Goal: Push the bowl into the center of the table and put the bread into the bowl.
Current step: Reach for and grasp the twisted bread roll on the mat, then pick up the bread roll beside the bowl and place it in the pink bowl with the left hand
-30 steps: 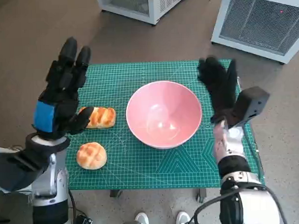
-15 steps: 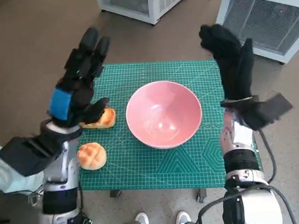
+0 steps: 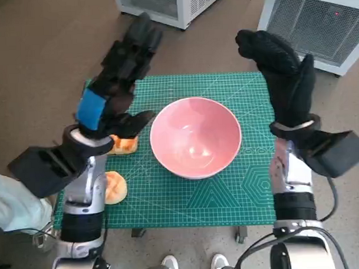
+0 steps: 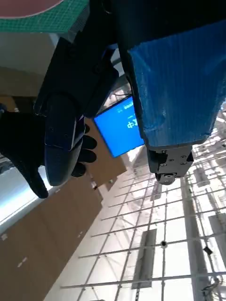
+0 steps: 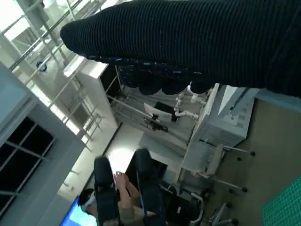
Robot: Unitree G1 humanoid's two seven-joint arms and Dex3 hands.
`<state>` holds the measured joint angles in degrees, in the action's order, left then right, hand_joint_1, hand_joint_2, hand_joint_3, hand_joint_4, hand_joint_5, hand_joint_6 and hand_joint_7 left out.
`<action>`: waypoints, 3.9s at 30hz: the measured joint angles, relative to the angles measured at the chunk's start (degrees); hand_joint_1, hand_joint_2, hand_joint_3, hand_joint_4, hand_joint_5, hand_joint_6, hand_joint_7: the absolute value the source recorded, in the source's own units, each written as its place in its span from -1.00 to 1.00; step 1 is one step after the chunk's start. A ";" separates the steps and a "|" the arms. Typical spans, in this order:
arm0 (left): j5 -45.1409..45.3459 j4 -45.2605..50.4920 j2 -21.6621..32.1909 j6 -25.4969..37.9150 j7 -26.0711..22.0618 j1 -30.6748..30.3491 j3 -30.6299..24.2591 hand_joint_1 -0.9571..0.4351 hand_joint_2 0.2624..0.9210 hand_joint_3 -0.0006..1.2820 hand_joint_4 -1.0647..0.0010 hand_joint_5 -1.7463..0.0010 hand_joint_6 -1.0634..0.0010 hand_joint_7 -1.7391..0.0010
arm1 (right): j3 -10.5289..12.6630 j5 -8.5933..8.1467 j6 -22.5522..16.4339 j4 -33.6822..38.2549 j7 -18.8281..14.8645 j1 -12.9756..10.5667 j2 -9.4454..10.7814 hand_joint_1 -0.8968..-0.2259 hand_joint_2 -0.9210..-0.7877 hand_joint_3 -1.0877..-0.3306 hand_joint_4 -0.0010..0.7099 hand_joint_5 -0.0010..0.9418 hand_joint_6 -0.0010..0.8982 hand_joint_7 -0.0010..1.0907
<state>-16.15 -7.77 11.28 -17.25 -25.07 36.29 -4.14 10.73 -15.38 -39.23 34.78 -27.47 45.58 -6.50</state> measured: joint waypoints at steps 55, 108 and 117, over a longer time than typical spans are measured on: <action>44.97 -2.43 26.51 45.01 -9.70 5.50 22.83 0.07 0.45 -0.99 0.71 1.00 0.43 0.99 | -1.76 -0.24 2.78 -0.70 2.06 -0.48 0.59 -0.34 -1.00 -0.13 -0.37 -1.00 -0.71 -0.33; 53.00 -22.61 21.88 28.16 10.72 9.52 23.74 0.38 0.93 -0.98 -0.48 -0.35 -0.46 -0.01 | -1.91 -1.38 3.83 -2.82 1.98 -1.47 0.25 -0.44 -1.00 -0.10 -0.36 -1.00 -0.77 -0.22; 51.33 -3.51 22.02 29.03 11.24 6.02 17.27 0.38 0.89 -0.98 -0.55 -0.25 -0.47 -0.06 | -1.90 -1.77 3.83 -2.85 1.97 -1.46 0.23 -0.43 -1.00 -0.10 -0.35 -1.00 -0.78 -0.20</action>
<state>35.18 -11.29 33.31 11.78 -13.84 42.31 13.13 8.83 -17.15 -35.41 31.94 -25.50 44.12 -6.27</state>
